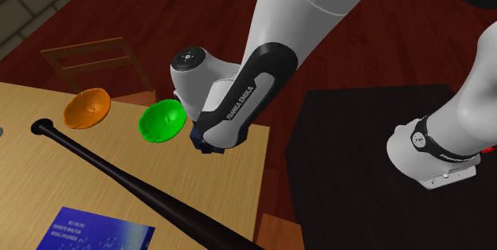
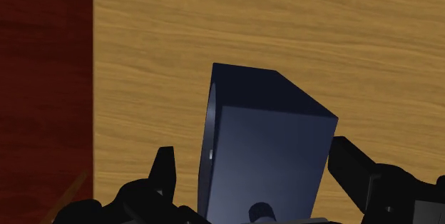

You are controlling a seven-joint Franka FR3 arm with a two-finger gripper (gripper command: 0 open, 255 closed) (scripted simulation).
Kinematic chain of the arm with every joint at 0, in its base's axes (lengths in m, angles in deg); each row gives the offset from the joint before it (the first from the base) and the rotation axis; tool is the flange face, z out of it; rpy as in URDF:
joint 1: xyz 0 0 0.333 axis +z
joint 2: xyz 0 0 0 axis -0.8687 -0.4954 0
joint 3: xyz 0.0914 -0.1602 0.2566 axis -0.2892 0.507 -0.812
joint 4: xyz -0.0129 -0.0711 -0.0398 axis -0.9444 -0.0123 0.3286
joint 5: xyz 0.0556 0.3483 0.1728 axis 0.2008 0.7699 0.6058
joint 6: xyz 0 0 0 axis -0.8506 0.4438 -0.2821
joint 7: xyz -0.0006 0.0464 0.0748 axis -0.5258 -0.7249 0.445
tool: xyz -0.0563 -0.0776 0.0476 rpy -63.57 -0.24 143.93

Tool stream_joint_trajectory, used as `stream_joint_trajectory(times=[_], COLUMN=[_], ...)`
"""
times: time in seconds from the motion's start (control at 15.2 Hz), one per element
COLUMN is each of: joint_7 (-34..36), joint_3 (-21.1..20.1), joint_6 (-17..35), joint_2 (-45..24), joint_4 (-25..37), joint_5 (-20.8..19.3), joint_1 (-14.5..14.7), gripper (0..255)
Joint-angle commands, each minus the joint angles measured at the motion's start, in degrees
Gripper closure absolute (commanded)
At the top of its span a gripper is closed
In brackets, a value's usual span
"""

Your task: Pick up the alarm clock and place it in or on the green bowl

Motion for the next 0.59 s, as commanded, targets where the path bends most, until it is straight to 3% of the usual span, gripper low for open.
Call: stream_joint_trajectory(times=[0.0, 0.07, 0.13, 0.53], joint_7=[0.0, 0.0, 0.0, 0.0], joint_3=[0.0, 0.0, 0.0, 0.0], joint_6=[0.0, 0.0, 0.0, 0.0], joint_2=[0.0, 0.0, 0.0, 0.0], joint_4=[0.0, 0.0, 0.0, 0.0], joint_5=[0.0, 0.0, 0.0, 0.0], joint_1=[0.0, 0.0, 0.0, 0.0], gripper=[0, 0, 255, 255])
